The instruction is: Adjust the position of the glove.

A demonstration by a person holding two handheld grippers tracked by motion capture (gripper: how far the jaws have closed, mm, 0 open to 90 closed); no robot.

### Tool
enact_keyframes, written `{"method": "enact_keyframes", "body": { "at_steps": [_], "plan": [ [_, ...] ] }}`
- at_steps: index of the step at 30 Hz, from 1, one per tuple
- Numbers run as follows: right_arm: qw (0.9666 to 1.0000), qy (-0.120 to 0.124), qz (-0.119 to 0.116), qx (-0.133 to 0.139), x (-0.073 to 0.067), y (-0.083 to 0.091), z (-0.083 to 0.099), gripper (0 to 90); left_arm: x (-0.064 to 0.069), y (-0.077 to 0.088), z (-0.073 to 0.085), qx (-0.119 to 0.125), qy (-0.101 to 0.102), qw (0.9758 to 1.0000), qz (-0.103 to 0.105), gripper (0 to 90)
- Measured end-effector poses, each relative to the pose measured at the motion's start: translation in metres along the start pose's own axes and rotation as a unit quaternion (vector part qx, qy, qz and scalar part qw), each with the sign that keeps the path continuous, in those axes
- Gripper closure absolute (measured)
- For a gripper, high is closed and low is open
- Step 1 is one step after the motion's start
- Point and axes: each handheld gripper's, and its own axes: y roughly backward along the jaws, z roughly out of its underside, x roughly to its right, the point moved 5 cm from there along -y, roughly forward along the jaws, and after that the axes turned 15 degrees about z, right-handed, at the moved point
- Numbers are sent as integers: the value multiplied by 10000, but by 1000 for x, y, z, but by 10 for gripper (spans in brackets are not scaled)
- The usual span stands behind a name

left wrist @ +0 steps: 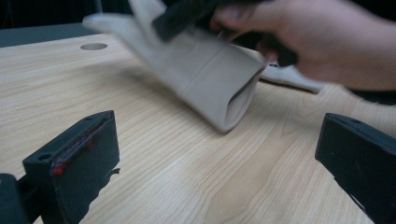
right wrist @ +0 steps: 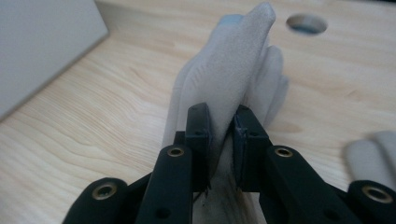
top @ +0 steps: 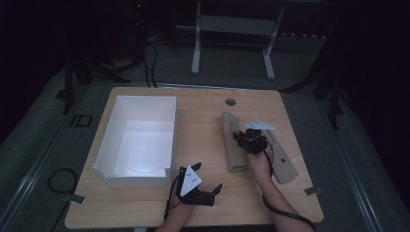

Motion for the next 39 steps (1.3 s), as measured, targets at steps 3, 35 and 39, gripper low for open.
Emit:
{"method": "enact_keyframes", "body": {
  "at_steps": [3, 35, 39],
  "plan": [
    [9998, -152, -6, 94, 2, 20, -6, 785, 0, 0, 0, -30, -23, 10000, -7, 1],
    [9987, -243, 103, -444, -1, 29, 79, 543, 1, 0, 0, -42, -59, 10000, -8, 1],
    [9994, -197, -58, -268, 7, 34, 68, 531, 1, 0, 0, -46, -55, 10000, -5, 1]
  ]
}}
